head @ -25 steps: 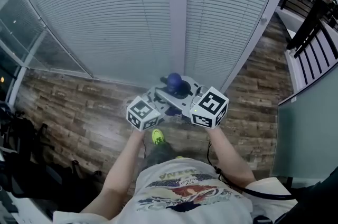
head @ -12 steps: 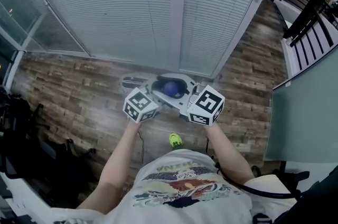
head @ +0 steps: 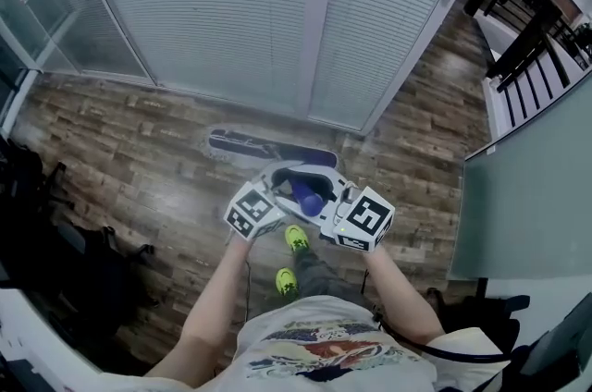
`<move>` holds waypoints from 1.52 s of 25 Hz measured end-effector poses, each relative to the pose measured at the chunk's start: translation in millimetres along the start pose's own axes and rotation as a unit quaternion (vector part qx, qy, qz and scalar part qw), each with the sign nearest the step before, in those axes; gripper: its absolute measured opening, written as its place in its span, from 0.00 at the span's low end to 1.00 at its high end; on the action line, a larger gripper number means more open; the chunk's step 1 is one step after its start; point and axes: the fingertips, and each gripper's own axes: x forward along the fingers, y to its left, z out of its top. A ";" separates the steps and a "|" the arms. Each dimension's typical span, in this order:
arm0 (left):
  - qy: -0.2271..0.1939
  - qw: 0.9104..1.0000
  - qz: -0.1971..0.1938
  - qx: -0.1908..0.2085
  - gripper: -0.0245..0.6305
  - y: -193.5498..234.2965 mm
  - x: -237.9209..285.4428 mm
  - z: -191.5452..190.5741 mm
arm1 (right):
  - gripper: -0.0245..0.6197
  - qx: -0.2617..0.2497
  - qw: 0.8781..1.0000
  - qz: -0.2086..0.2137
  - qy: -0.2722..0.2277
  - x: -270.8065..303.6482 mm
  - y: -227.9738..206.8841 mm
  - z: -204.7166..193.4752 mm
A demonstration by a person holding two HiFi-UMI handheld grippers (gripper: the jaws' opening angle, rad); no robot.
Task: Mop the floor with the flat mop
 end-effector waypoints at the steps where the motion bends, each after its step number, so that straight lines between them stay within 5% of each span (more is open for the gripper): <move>1: 0.003 1.000 -0.002 0.001 0.28 -8.9 -4.2 -2.7 | 0.30 0.000 1.000 0.000 0.003 -2.2 10.1 -2.4; 15: 0.031 0.999 0.017 -0.008 0.28 -166.1 -20.1 -19.0 | 0.30 0.001 1.000 0.029 0.011 -96.4 142.9 -18.8; 28: 0.025 0.997 0.066 -0.017 0.29 -395.6 -4.1 -35.4 | 0.31 -0.012 0.994 0.108 0.016 -267.5 311.0 -51.2; 38: 0.040 0.997 0.065 -0.001 0.29 -472.9 3.4 -55.1 | 0.32 -0.040 0.991 0.124 -0.004 -323.2 366.7 -73.1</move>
